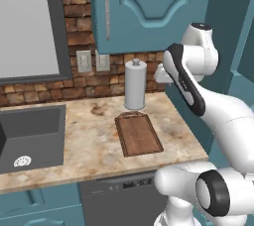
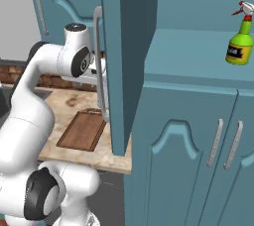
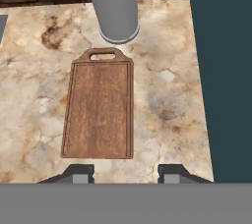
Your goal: Grab the spray bottle from the cabinet, then place it next to the cutting board for sanitizing. Then grab the dish brush from the countertop next to the sink and place it next to the cutting board.
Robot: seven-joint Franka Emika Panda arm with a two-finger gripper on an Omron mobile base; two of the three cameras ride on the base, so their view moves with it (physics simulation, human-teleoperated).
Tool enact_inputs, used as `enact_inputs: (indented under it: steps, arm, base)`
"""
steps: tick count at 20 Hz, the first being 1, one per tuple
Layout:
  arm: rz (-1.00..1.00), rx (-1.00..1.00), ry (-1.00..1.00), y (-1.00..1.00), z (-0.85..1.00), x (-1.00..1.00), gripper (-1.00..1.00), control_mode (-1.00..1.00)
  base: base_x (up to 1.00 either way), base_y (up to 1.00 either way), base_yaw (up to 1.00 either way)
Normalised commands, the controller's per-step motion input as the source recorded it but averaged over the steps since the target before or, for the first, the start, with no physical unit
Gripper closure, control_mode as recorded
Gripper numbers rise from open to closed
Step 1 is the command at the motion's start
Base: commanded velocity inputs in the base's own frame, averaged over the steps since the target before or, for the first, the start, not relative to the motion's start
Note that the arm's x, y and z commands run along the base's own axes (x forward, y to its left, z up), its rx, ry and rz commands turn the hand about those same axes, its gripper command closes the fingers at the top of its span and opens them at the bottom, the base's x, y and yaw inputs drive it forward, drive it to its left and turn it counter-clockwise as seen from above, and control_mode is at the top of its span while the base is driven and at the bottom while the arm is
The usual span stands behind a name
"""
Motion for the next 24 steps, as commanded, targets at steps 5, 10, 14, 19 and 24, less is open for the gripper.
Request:
enact_inputs:
  steps: [5,10,14,19,24]
  arm:
    - [0.0,0.0,-0.06,0.0,0.0,-0.48,-1.0,-1.0]
    - [0.0,-0.1,-0.29,0.22,0.14,-0.71,-1.0,-1.0]
    - [0.0,-0.02,-0.17,0.12,0.23,-0.59,-1.0,-1.0]
    - [0.0,0.0,-0.14,0.04,0.28,-0.58,-1.0,-1.0]
    - [0.0,-0.01,-0.06,0.0,0.2,-0.51,-1.0,-1.0]
  base:
    - [0.0,0.0,0.0]
    - [0.0,0.0,0.0]
    - [0.0,0.0,0.0]
    - [0.0,0.0,0.0]
    - [0.0,0.0,0.0]
